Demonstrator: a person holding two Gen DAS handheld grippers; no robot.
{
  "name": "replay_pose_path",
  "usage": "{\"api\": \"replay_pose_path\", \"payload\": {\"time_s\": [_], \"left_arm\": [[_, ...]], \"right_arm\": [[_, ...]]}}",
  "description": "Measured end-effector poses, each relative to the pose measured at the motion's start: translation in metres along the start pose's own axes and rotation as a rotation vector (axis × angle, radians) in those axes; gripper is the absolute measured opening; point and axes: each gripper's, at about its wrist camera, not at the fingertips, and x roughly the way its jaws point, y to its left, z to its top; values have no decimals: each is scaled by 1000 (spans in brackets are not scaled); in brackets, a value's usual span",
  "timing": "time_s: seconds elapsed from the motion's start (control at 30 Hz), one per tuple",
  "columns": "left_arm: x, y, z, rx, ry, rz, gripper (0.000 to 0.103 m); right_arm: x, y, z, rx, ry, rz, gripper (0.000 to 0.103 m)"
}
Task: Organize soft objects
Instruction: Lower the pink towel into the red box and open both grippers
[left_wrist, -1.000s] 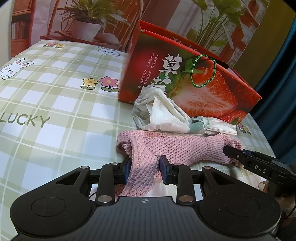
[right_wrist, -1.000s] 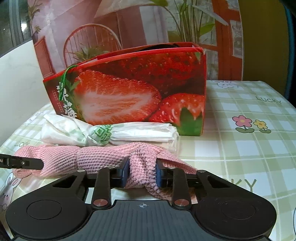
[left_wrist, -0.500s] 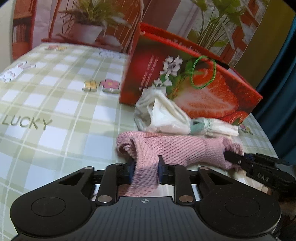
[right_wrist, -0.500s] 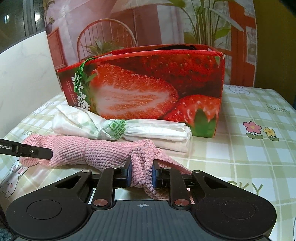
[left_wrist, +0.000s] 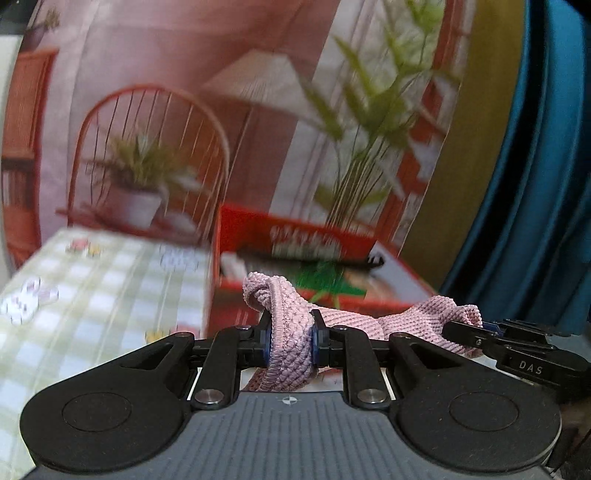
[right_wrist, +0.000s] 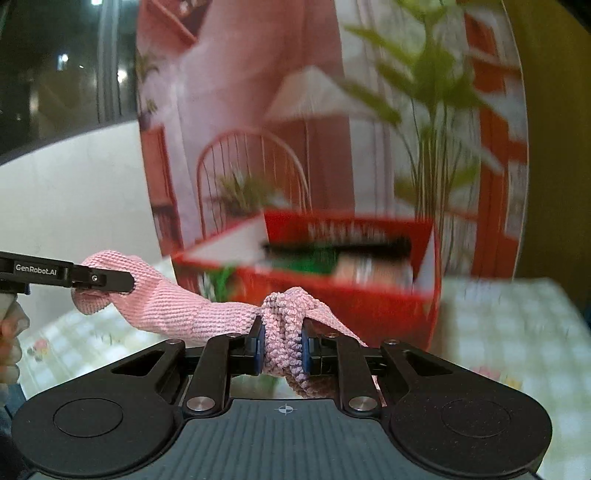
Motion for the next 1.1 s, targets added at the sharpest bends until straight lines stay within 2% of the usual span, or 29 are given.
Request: {"api": "replay_pose_path", "payload": {"time_s": [0.13,0.3,0.53,0.77,0.87,1.0,1.1], "left_arm": [[0,-7,16,17,-29,-5,20],[12,-14,36,36,-43,-21,20],[67,-16,71,12,-20,-32,20],[131,-8,98,-46,1,-37,23],[153,-5,99,-31,25,-22,33],[174,2,95,-34,57,-9,35],[179,6,92,-30,69,-19,36]], "right_arm": [[-9,-3,20,-18,-53,-9,17],[-2,-10,41,-47,-75,-39,17],[30,-25,74,-50,-94,-122,17],[83,-49,104,-26,-44,-241,16],[103,-61,112,-10,-23,-292,16],[128,-72,113,7,16,-348,16],[146,-73,107,18,64,-353,16]]}}
